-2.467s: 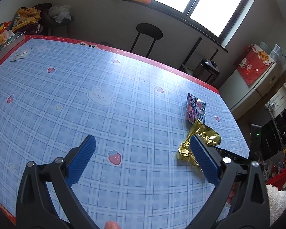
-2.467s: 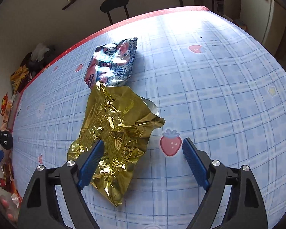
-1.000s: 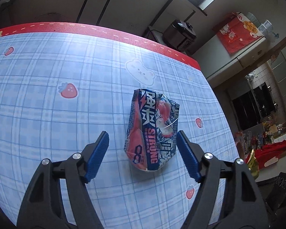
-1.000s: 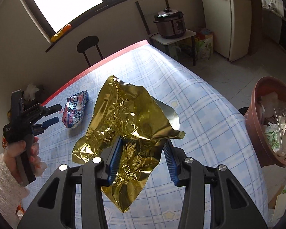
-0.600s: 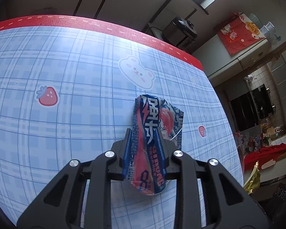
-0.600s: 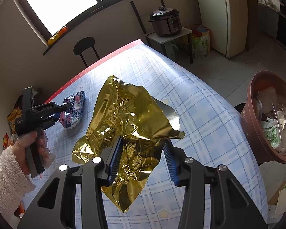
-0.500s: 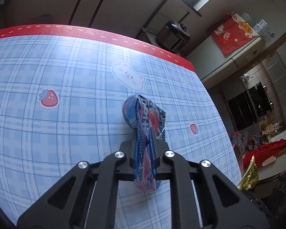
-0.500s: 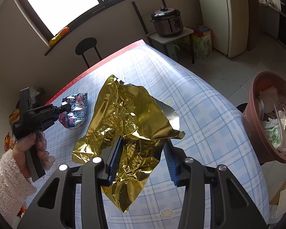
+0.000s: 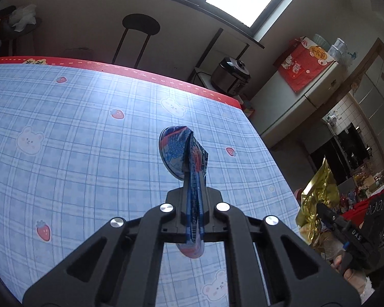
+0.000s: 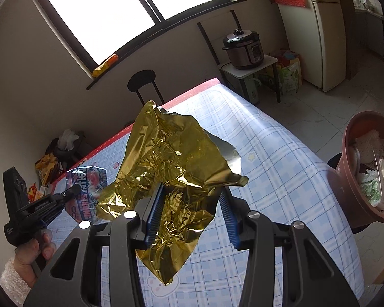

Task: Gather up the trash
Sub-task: 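Carry the gold foil over the bucket and open the right tool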

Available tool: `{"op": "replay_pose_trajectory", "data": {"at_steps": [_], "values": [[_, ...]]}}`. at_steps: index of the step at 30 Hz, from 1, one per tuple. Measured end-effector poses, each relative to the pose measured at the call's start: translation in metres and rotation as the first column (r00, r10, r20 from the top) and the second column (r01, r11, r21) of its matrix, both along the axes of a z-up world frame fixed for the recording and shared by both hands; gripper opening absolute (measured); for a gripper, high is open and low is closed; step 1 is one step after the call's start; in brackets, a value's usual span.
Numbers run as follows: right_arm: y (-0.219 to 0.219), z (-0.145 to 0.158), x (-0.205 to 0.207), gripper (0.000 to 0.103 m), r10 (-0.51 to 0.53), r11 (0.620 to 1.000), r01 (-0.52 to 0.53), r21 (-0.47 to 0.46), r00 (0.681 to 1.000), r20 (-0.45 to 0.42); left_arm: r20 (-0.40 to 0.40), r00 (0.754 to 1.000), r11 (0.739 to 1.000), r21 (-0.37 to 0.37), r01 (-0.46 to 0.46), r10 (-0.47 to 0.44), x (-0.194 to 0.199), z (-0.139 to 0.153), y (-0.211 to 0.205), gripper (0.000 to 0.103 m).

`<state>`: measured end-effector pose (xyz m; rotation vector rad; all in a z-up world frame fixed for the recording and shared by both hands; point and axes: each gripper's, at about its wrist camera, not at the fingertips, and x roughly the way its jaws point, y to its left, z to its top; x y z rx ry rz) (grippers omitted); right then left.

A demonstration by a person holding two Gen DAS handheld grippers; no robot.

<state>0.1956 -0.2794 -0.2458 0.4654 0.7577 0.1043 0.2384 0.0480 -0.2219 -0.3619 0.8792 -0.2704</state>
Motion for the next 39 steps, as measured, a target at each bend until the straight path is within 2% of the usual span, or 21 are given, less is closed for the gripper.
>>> {"op": "replay_pose_trajectory", "data": {"at_steps": [1, 6, 11, 17, 22, 27, 34, 35, 36, 38, 39], "values": [[-0.006, 0.004, -0.005, 0.043, -0.009, 1.000, 0.009, -0.008, 1.000, 0.015, 0.011, 1.000, 1.000, 0.020, 0.002, -0.002, -0.012, 0.007, -0.001, 0.008], [-0.045, 0.008, -0.031, 0.042, -0.071, 0.997, 0.071, -0.012, 0.997, 0.027, 0.026, 1.000, 1.000, 0.023, 0.002, -0.003, -0.056, 0.034, 0.003, 0.008], [-0.097, 0.005, -0.061, 0.043, -0.173, 0.984, 0.174, -0.031, 0.985, 0.028, 0.085, 0.996, 0.999, 0.036, 0.003, -0.006, -0.070, 0.066, -0.016, 0.008], [-0.184, 0.022, -0.091, 0.043, -0.335, 0.936, 0.341, -0.089, 0.939, 0.079, 0.179, 0.983, 0.999, 0.019, 0.035, -0.038, -0.074, 0.107, -0.061, 0.008], [-0.248, 0.042, -0.098, 0.043, -0.420, 0.887, 0.434, -0.159, 0.900, 0.111, 0.226, 0.972, 0.998, -0.007, 0.066, -0.063, -0.080, 0.124, -0.099, 0.008], [-0.286, 0.053, -0.086, 0.044, -0.430, 0.874, 0.445, -0.194, 0.895, 0.119, 0.241, 0.968, 0.997, -0.012, 0.072, -0.067, -0.089, 0.127, -0.123, 0.008], [-0.304, 0.049, -0.061, 0.046, -0.400, 0.898, 0.410, -0.163, 0.912, 0.091, 0.253, 0.967, 0.999, -0.017, 0.047, -0.042, -0.100, 0.130, -0.130, 0.008], [-0.304, 0.048, -0.057, 0.056, -0.392, 0.904, 0.400, -0.153, 0.916, 0.082, 0.256, 0.966, 0.999, -0.017, 0.045, -0.039, -0.100, 0.131, -0.129, 0.008], [-0.303, 0.048, -0.055, 0.072, -0.395, 0.903, 0.403, -0.151, 0.915, 0.079, 0.260, 0.965, 0.999, -0.016, 0.043, -0.037, -0.101, 0.131, -0.129, 0.008], [-0.300, 0.051, -0.053, 0.083, -0.392, 0.904, 0.403, -0.142, 0.914, 0.103, 0.266, 0.963, 0.999, -0.013, 0.041, -0.036, -0.104, 0.133, -0.129, 0.008], [-0.298, 0.053, -0.052, 0.085, -0.381, 0.909, 0.393, -0.138, 0.918, 0.107, 0.268, 0.963, 0.999, -0.012, 0.040, -0.035, -0.105, 0.133, -0.129, 0.008]]}}
